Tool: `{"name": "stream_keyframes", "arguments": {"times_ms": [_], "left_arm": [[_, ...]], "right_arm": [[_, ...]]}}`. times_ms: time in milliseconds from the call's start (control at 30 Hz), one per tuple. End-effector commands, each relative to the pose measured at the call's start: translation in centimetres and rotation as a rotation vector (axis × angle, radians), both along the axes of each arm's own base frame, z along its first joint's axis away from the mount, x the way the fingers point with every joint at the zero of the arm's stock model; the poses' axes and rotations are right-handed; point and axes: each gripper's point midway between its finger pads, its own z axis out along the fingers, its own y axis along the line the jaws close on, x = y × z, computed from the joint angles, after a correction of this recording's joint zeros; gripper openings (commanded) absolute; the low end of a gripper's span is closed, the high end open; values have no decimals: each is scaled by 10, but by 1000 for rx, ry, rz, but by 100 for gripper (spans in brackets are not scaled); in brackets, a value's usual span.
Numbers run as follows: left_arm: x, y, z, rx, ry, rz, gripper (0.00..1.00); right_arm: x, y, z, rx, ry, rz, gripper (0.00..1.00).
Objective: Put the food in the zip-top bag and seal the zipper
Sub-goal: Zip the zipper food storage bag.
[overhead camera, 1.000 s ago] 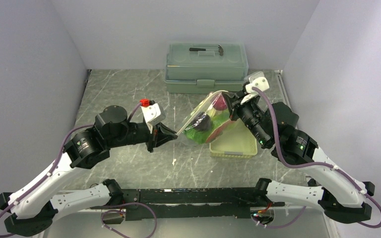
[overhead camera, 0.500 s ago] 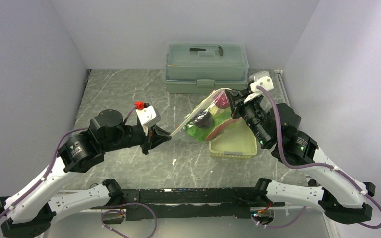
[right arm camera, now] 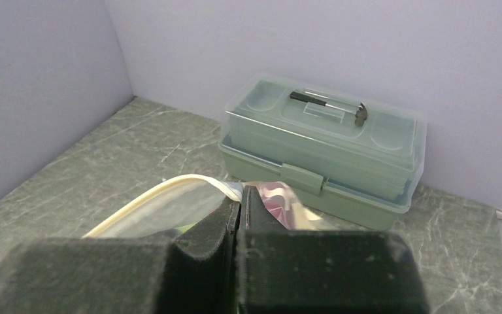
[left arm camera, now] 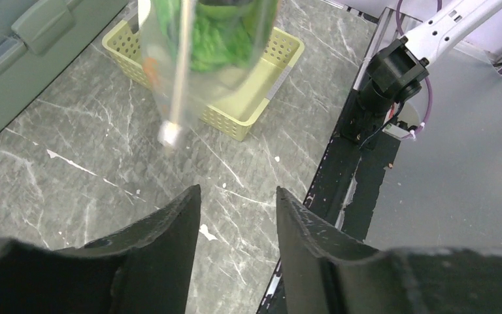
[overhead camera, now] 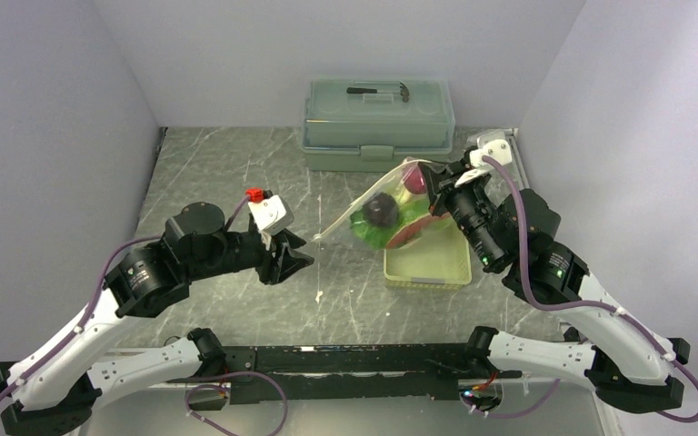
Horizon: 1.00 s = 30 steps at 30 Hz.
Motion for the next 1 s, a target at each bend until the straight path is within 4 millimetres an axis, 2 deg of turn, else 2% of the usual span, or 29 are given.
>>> {"name": "stream_keyframes", "arguments": {"times_ms": [0,100,167,200,233,267,567,967], "left_arm": [[9,-3,11,-37,-44,29,52],[16,-6,19,-58,-69,54,57],[21,-7,25,-69,-86,67,68],[23,-8,28,-74,-96,72,77],[24,-8,30,-77,-105,76,95],[27,-9,32,-79,-112,84,99],[44,-7,51,-124,-147,171,100],[44,-19,65,-157,-175,130,100]], "right_arm": [[-5,-9,34,111,-62,-1,0],[-5,-4,31,91,-56,16,0],[-6,-1,30,77,-54,30,0],[-6,0,30,71,-52,37,0],[-6,2,28,64,-48,43,0],[-6,4,26,55,-44,50,0],[-7,22,12,-21,-13,119,0],[-18,51,-1,-77,26,270,0]]}}
